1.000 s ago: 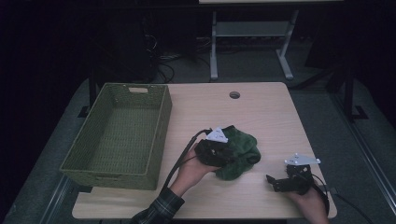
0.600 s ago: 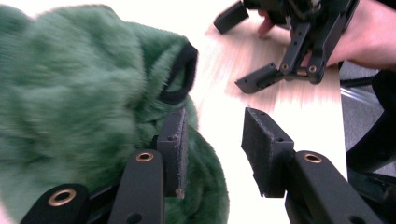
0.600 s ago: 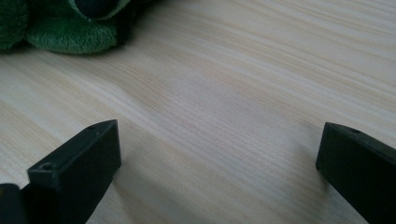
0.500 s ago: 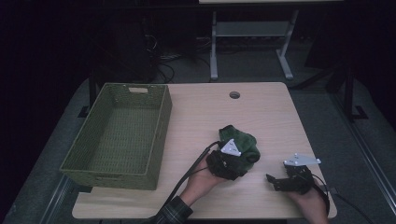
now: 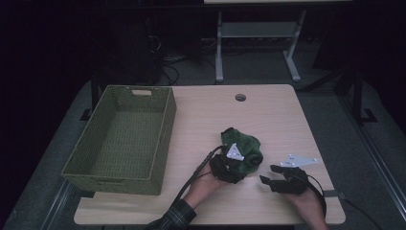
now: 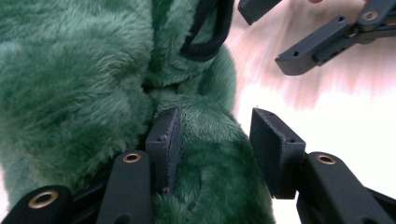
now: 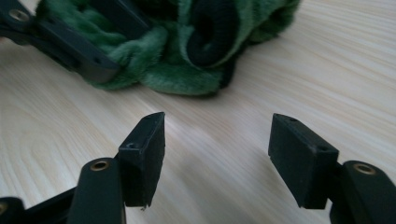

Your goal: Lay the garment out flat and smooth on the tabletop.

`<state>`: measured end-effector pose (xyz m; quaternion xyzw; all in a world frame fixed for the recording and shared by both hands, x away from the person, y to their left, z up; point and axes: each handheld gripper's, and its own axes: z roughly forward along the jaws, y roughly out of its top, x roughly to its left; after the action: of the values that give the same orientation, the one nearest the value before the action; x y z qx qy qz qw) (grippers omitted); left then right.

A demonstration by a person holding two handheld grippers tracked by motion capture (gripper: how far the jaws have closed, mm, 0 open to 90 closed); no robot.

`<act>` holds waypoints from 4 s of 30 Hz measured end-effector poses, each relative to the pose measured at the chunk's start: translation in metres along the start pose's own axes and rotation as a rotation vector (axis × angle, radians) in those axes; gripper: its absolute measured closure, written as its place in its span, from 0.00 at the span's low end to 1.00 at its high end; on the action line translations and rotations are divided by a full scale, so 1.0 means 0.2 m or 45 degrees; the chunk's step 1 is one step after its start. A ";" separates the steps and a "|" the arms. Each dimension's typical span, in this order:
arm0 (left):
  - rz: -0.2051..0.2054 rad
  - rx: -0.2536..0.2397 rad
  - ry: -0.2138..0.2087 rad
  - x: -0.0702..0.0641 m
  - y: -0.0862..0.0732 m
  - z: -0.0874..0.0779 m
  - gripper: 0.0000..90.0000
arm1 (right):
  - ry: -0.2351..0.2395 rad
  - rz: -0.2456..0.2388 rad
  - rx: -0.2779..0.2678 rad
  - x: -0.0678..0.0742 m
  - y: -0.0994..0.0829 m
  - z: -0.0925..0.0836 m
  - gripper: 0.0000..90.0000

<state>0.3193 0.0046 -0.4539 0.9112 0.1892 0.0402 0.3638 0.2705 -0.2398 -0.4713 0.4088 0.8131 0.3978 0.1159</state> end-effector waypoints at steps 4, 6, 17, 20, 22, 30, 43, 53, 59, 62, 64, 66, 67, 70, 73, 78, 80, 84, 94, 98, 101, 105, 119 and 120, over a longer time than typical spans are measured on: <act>0.007 -0.005 0.013 0.01 -0.01 0.00 0.73 | 0.031 -0.015 -0.024 0.01 0.04 0.04 0.48; 0.003 -0.013 0.008 0.02 -0.01 -0.01 0.82 | 0.041 -0.015 -0.035 0.00 0.06 0.06 0.50; -0.015 -0.066 -0.045 0.02 0.00 -0.07 0.95 | 0.057 0.022 0.012 -0.02 0.10 0.12 0.91; -0.021 -0.098 -0.057 0.02 0.01 -0.11 0.95 | 0.039 0.018 -0.002 -0.02 0.10 0.08 1.00; -0.029 -0.121 -0.067 0.03 0.01 -0.14 0.95 | 0.034 0.016 -0.025 -0.03 0.10 0.05 1.00; -0.036 -0.168 -0.084 0.03 0.01 -0.24 0.95 | 0.061 0.067 -0.067 -0.08 0.10 0.02 0.75; -0.053 -0.224 -0.062 0.05 -0.02 -0.35 0.95 | 0.151 0.060 0.025 -0.06 0.13 0.15 0.92; -0.086 -0.217 -0.017 0.08 -0.12 -0.42 0.96 | 0.025 0.041 -0.053 -0.10 0.09 -0.05 0.94; -0.102 -0.171 -0.006 0.09 -0.21 -0.41 0.96 | -0.016 0.045 -0.062 -0.11 0.01 -0.16 0.94; -0.111 -0.140 0.006 0.10 -0.26 -0.39 0.96 | -0.014 0.047 -0.033 -0.09 -0.05 -0.19 0.94; -0.123 -0.102 0.015 0.11 -0.30 -0.36 0.96 | -0.011 0.042 -0.025 -0.09 -0.07 -0.19 0.94; -0.133 -0.094 0.011 0.11 -0.31 -0.36 0.94 | -0.007 0.026 -0.005 -0.07 -0.09 -0.19 0.94; -0.129 -0.092 0.017 0.11 -0.32 -0.36 0.90 | -0.012 0.012 -0.002 -0.05 -0.09 -0.19 0.91; -0.126 -0.110 0.041 0.09 -0.31 -0.40 0.84 | -0.026 -0.007 -0.016 -0.04 -0.09 -0.19 0.87; -0.117 -0.132 0.044 0.07 -0.29 -0.45 0.81 | -0.056 -0.004 -0.039 -0.04 -0.08 -0.20 0.82; -0.094 -0.195 0.072 0.04 -0.24 -0.55 0.80 | -0.077 -0.008 -0.090 -0.06 -0.07 -0.25 0.83; -0.091 -0.219 0.075 0.03 -0.23 -0.58 0.81 | -0.070 -0.012 -0.103 -0.05 -0.05 -0.25 0.85; -0.081 -0.246 0.034 0.02 -0.20 -0.59 0.90 | -0.033 -0.040 -0.088 -0.04 -0.01 -0.21 0.91; -0.070 -0.061 -0.039 -0.05 -0.26 -0.33 0.99 | 0.018 -0.110 0.022 -0.02 0.05 -0.06 1.00; -0.077 0.037 -0.008 0.00 -0.32 -0.28 0.99 | -0.001 -0.125 0.088 -0.03 0.04 -0.02 1.00; -0.081 0.069 0.058 0.03 -0.33 -0.28 1.00 | -0.002 -0.122 0.117 -0.04 0.03 0.00 1.00; -0.114 0.074 0.065 0.08 -0.36 -0.30 1.00 | -0.011 -0.111 0.137 -0.04 0.03 -0.01 1.00; -0.147 0.061 -0.048 0.03 -0.42 -0.34 1.00 | -0.010 -0.109 0.185 0.05 -0.09 -0.15 1.00; -0.161 0.053 -0.059 0.02 -0.43 -0.35 1.00 | -0.001 -0.107 0.179 0.06 -0.10 -0.16 1.00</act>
<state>0.2806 0.1074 -0.4610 0.9054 0.2387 -0.0078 0.3510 0.2358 -0.2555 -0.4639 0.3817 0.8554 0.3344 0.1037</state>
